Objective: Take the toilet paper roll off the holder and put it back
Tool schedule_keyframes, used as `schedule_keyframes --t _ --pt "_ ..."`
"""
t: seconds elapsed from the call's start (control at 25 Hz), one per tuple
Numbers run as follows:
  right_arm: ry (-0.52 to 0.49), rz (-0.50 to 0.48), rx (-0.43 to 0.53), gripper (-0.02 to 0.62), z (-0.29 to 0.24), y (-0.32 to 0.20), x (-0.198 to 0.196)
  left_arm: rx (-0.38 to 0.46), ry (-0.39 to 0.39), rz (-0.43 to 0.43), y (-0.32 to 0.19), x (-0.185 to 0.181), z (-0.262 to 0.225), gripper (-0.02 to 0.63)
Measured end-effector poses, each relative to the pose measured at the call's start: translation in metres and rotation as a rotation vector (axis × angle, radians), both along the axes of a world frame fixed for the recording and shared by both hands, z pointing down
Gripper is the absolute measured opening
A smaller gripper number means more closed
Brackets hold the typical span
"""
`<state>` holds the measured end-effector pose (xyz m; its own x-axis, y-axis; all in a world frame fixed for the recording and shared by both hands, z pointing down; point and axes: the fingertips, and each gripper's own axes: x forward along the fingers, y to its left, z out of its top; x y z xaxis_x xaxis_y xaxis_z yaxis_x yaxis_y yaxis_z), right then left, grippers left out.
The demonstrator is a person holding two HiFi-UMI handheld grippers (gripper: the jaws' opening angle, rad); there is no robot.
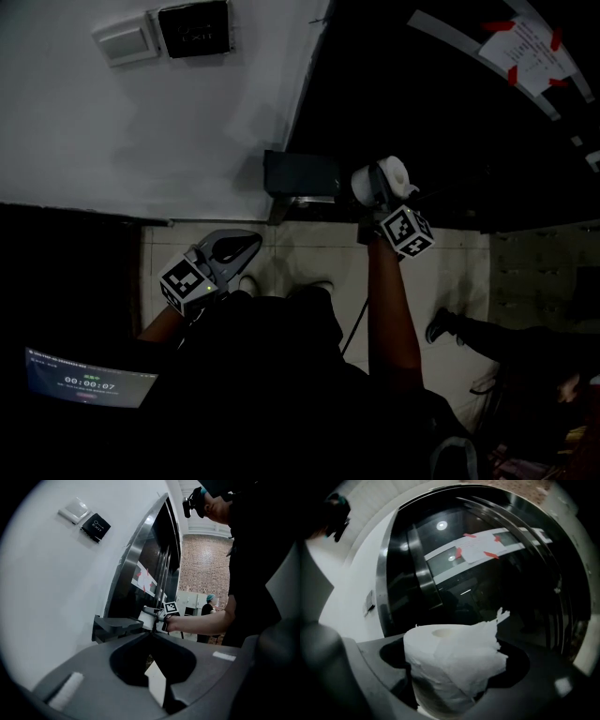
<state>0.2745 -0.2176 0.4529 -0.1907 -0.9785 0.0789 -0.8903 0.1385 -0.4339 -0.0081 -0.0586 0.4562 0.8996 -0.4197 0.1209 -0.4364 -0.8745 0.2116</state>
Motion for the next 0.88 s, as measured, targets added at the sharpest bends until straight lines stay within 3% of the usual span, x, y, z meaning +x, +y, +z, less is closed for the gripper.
schedule_keyframes --t 0.44,0.64,0.88 --pt "-0.854 0.167 -0.060 0.468 0.094 0.014 0.017 0.000 -0.002 0.002 0.001 -0.003 0.001 0.000" --pt "-1.041 0.197 -0.105 0.468 0.127 0.017 0.005 -0.003 -0.006 0.005 0.002 -0.003 0.003 0.000" --pt "-1.101 0.193 -0.111 0.468 0.134 0.018 -0.010 -0.010 -0.004 0.004 0.004 -0.004 0.002 0.000"
